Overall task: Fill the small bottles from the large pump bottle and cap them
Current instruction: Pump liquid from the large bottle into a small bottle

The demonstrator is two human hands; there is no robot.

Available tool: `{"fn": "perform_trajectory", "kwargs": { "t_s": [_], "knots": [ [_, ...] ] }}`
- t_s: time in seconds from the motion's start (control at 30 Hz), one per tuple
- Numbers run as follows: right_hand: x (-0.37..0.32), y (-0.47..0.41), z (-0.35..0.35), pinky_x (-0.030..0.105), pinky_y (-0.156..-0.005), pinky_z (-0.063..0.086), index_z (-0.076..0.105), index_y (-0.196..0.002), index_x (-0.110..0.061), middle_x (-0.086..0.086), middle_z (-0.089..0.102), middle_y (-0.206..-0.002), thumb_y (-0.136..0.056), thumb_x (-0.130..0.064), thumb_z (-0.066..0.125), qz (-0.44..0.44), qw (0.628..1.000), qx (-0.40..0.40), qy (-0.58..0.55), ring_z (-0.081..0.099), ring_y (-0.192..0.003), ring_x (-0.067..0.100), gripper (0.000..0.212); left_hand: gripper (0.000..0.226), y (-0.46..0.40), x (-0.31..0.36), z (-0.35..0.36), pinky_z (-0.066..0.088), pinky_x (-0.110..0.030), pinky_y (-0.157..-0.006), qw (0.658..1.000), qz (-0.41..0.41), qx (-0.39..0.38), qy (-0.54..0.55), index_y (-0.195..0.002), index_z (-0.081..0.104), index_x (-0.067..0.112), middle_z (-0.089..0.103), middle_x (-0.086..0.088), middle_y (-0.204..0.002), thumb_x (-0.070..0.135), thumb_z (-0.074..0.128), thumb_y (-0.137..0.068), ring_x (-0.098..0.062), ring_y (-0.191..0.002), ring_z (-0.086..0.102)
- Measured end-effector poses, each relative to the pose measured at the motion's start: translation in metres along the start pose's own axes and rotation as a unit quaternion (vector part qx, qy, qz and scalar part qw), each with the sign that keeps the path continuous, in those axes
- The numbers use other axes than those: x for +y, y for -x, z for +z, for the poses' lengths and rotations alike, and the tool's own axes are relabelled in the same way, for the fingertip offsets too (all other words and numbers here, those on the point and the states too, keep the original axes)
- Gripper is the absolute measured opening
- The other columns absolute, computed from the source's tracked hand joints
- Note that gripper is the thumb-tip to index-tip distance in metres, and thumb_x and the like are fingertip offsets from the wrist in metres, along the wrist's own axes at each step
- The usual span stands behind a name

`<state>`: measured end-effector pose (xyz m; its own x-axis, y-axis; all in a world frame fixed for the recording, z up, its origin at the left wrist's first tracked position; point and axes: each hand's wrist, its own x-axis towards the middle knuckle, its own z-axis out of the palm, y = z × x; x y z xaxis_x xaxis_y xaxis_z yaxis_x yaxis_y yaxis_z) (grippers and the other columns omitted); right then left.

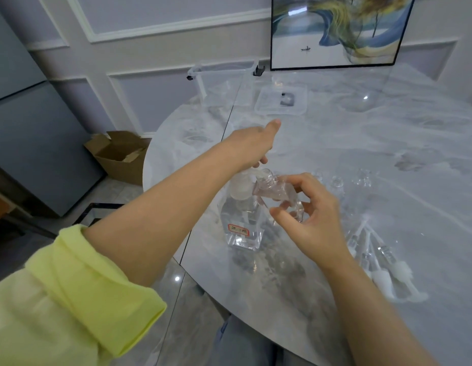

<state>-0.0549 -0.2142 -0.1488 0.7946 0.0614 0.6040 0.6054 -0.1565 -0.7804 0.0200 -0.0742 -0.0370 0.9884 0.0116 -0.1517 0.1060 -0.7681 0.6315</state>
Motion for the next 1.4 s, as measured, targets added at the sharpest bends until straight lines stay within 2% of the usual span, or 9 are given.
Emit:
{"fn": "perform_trajectory", "kwargs": {
  "t_s": [0.27, 0.43, 0.63, 0.73, 0.87, 1.03, 1.17, 1.27, 1.4],
  "knots": [
    [0.0030, -0.0007, -0.0025, 0.035, -0.074, 0.057, 0.071, -0.107, -0.015, -0.013, 0.068, -0.100, -0.072, -0.008, 0.071, 0.008, 1.000, 0.003, 0.004, 0.067, -0.096, 0.014, 0.035, 0.062, -0.0014, -0.0018, -0.0019, 0.048, -0.036, -0.087, 1.000, 0.010, -0.010, -0.006, -0.123, 0.063, 0.021, 0.072, 0.000, -0.104, 0.063, 0.021, -0.104, -0.016, -0.097, 0.068],
    [0.0049, -0.0014, -0.0019, 0.038, -0.075, 0.058, 0.071, -0.109, -0.016, -0.010, 0.069, -0.101, -0.073, -0.012, 0.071, 0.018, 1.000, -0.009, 0.001, 0.067, -0.096, 0.018, 0.036, 0.065, -0.0010, -0.0056, -0.0010, 0.043, -0.031, -0.074, 1.000, -0.008, -0.025, -0.006, -0.121, 0.063, 0.021, 0.073, -0.001, -0.104, 0.065, 0.019, -0.103, -0.017, -0.096, 0.068],
    [0.0024, -0.0005, -0.0006, 0.044, -0.073, 0.059, 0.070, -0.107, -0.015, -0.009, 0.069, -0.100, -0.073, -0.011, 0.072, 0.018, 1.000, -0.003, -0.002, 0.068, -0.095, 0.018, 0.035, 0.067, -0.0009, -0.0036, -0.0025, 0.050, -0.034, -0.086, 1.000, 0.010, -0.001, -0.009, -0.118, 0.065, 0.021, 0.073, 0.000, -0.104, 0.066, 0.018, -0.102, -0.018, -0.099, 0.067],
    [0.0027, 0.0004, -0.0008, 0.043, -0.075, 0.059, 0.070, -0.107, -0.014, -0.011, 0.068, -0.100, -0.073, -0.009, 0.071, 0.018, 1.000, -0.006, 0.005, 0.067, -0.095, 0.017, 0.035, 0.068, -0.0002, -0.0043, 0.0000, 0.043, -0.029, -0.073, 1.000, -0.014, -0.019, -0.014, -0.119, 0.065, 0.019, 0.073, -0.003, -0.104, 0.065, 0.018, -0.103, -0.019, -0.096, 0.069],
    [0.0019, 0.0002, -0.0005, 0.046, -0.075, 0.059, 0.070, -0.109, -0.018, -0.011, 0.068, -0.102, -0.073, -0.010, 0.071, 0.032, 0.999, -0.002, -0.008, 0.067, -0.098, 0.019, 0.036, 0.069, -0.0019, 0.0005, -0.0021, 0.047, -0.034, -0.081, 1.000, 0.006, -0.010, -0.017, -0.120, 0.065, 0.018, 0.073, -0.003, -0.106, 0.065, 0.018, -0.103, -0.021, -0.099, 0.068],
    [0.0027, 0.0007, 0.0007, 0.048, -0.072, 0.058, 0.071, -0.106, -0.014, -0.008, 0.068, -0.098, -0.072, -0.008, 0.071, 0.020, 1.000, 0.001, 0.001, 0.067, -0.094, 0.018, 0.035, 0.067, -0.0009, -0.0048, -0.0002, 0.038, -0.025, -0.066, 1.000, -0.011, -0.020, -0.012, -0.119, 0.065, 0.018, 0.073, -0.003, -0.103, 0.064, 0.019, -0.104, -0.018, -0.095, 0.069],
    [0.0009, -0.0001, 0.0006, 0.046, -0.074, 0.058, 0.071, -0.107, -0.016, -0.010, 0.068, -0.099, -0.072, -0.008, 0.071, 0.022, 1.000, 0.001, -0.004, 0.067, -0.094, 0.019, 0.035, 0.068, -0.0023, -0.0040, -0.0020, 0.044, -0.029, -0.072, 1.000, -0.001, -0.009, 0.014, -0.120, 0.066, 0.018, 0.074, -0.002, -0.102, 0.065, 0.019, -0.103, -0.017, -0.093, 0.070],
    [0.0014, -0.0001, 0.0004, 0.042, -0.075, 0.058, 0.071, -0.106, -0.015, -0.014, 0.067, -0.098, -0.072, -0.008, 0.071, 0.018, 1.000, 0.000, 0.003, 0.066, -0.093, 0.015, 0.035, 0.067, -0.0012, -0.0057, -0.0011, 0.038, -0.026, -0.066, 1.000, -0.018, -0.018, 0.007, -0.116, 0.066, 0.018, 0.074, -0.003, -0.103, 0.065, 0.020, -0.103, -0.017, -0.092, 0.069],
    [0.0008, -0.0002, 0.0003, 0.041, -0.074, 0.059, 0.070, -0.106, -0.021, -0.014, 0.067, -0.098, -0.073, -0.021, 0.068, 0.031, 0.999, 0.006, -0.009, 0.067, -0.095, 0.016, 0.033, 0.067, -0.0015, -0.0018, -0.0030, 0.040, -0.027, -0.068, 1.000, -0.005, -0.015, 0.001, -0.119, 0.066, 0.018, 0.072, -0.003, -0.107, 0.064, 0.020, -0.103, -0.018, -0.094, 0.068]
  ]
}}
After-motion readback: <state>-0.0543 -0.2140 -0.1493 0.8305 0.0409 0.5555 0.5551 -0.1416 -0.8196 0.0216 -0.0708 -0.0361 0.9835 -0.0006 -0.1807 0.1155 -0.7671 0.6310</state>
